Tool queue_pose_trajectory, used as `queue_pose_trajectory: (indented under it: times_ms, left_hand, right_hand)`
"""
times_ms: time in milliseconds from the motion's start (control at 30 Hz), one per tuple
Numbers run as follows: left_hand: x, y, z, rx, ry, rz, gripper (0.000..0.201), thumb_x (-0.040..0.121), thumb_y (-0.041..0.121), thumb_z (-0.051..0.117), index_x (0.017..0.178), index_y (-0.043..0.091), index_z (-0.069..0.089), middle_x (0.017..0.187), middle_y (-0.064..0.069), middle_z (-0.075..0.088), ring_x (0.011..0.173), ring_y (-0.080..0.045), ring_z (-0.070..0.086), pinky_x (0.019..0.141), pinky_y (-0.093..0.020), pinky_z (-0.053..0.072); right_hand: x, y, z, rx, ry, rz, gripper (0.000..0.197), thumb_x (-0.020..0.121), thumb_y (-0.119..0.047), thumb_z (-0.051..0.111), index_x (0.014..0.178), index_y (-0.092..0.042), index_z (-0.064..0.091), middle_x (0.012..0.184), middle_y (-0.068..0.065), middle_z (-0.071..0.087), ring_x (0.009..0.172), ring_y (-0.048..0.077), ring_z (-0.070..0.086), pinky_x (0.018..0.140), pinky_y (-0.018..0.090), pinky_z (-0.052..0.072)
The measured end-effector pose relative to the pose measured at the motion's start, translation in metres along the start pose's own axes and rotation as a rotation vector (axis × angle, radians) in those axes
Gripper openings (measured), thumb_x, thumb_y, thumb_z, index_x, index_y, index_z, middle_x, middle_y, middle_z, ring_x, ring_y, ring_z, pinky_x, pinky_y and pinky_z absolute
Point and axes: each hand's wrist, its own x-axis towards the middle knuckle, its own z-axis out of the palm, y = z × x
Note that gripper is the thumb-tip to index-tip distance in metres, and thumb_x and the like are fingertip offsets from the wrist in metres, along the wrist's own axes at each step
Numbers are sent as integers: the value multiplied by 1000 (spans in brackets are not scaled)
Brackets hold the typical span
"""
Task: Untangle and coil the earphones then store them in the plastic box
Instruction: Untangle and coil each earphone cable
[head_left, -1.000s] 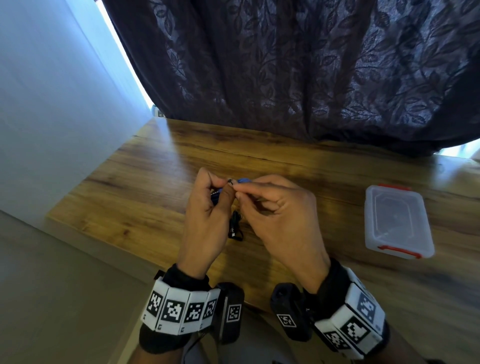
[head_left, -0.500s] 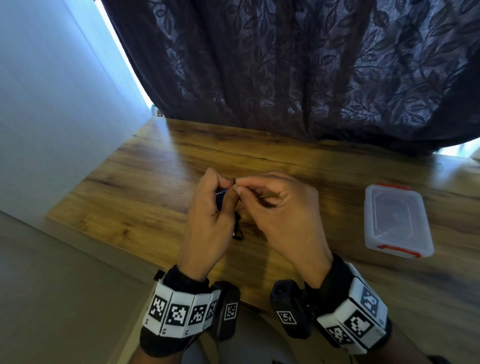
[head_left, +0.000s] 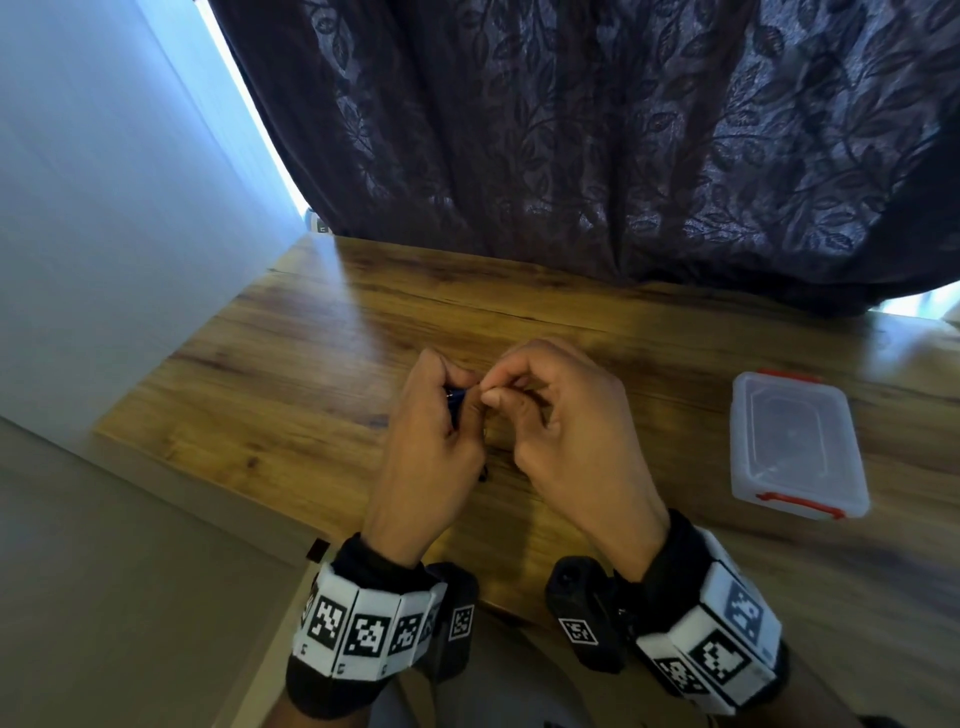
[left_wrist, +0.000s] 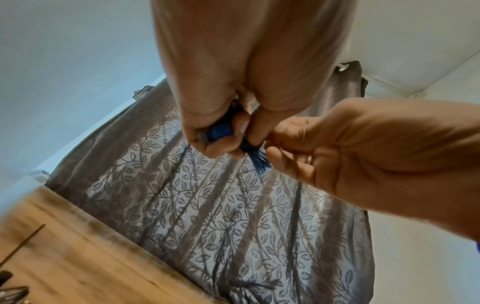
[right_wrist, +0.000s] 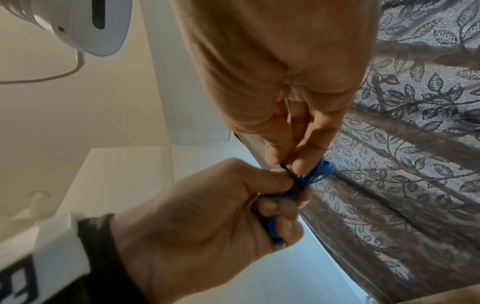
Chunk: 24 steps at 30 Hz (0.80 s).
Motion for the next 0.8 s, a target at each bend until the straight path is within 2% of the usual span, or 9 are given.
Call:
queue_pose_trajectory:
  times_ms: [67, 167, 200, 300, 433, 533, 633, 800]
  left_hand:
    - [-1, 1, -1, -17, -36, -8, 13, 99, 13, 56, 95, 22, 48, 93, -7, 60, 83, -20, 61, 66, -33, 51]
    - [-4, 9, -6, -139, -114, -57, 4, 101, 14, 51, 100, 17, 50, 96, -7, 60, 75, -11, 61, 58, -20, 51]
    - [-5, 11, -8, -201, -131, -86, 4, 102, 14, 49, 101, 17, 50, 95, -6, 61, 71, -10, 59, 56, -19, 50]
    - [-3, 14, -12, -263, -162, -101, 8, 96, 24, 48, 101, 21, 53, 96, -11, 61, 74, -19, 57, 61, -31, 51]
    - [-3, 12, -11, -173, -162, -4, 16, 91, 30, 52, 100, 17, 53, 99, -10, 61, 86, -26, 61, 72, -46, 52]
    - [-3, 10, -8, -164, -119, 12, 20, 85, 31, 53, 94, 13, 53, 95, -12, 61, 86, -31, 61, 73, -56, 50]
    - [-2, 11, -5, -175, -84, -3, 19, 81, 27, 54, 88, 10, 51, 89, -15, 59, 80, -34, 59, 69, -58, 48]
    - [-3, 17, -4, -188, -83, -11, 16, 82, 24, 53, 80, 10, 48, 81, -12, 53, 73, -32, 51, 62, -53, 45]
  right_hand:
    - [-2, 1, 2, 9, 4, -7, 15, 91, 2, 65, 91, -13, 65, 90, -4, 65, 87, 11, 64, 74, 35, 54]
    - [-3, 2, 0, 18, 2, 10, 15, 93, 2, 62, 94, -12, 63, 88, -3, 66, 84, 11, 65, 72, 36, 55]
    - [-3, 2, -1, 20, 3, 17, 14, 95, 1, 61, 96, -13, 62, 88, -3, 67, 84, 10, 66, 71, 35, 55]
    - [-2, 1, -4, 16, 19, 10, 12, 98, -2, 57, 100, -14, 59, 85, -4, 67, 80, 8, 67, 70, 27, 57]
    - [-1, 2, -5, -4, 31, -21, 13, 98, 1, 56, 103, -12, 56, 84, 0, 67, 77, 7, 67, 69, 12, 52]
    - [-2, 2, -3, -17, 38, -10, 17, 96, 2, 58, 100, -14, 58, 83, -2, 68, 77, 7, 67, 67, 19, 55]
    - [-3, 0, 0, -7, 93, -24, 19, 94, 4, 58, 97, -15, 59, 84, -4, 67, 78, 7, 66, 66, 24, 55]
    - [-4, -1, 5, 11, 192, -47, 23, 87, 11, 60, 95, -11, 61, 82, -3, 67, 76, 7, 66, 63, 18, 54]
